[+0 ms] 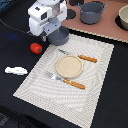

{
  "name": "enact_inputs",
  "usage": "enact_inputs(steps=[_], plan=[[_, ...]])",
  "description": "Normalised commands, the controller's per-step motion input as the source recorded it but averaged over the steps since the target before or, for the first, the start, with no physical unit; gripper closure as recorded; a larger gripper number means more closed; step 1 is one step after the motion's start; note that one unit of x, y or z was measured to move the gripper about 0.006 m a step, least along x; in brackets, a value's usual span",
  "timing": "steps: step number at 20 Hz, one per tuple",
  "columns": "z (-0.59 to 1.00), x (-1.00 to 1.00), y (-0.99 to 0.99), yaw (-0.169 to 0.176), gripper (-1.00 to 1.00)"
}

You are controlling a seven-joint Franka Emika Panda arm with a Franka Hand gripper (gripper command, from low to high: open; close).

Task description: Place the pan onto the stove and place the fish and sausage into the pan.

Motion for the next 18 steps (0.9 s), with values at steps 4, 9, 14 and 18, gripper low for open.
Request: enact_inputs(steps=[4,9,14,18], plan=[[-0.29,0.0,0.0,-0.04,-1.0],[-0.14,0.0,0.01,-0.031,1.0],[-0.01,0.01,0.0,-0.015,1.0],[-0.09,0.0,0.0,-0.01,1.0]])
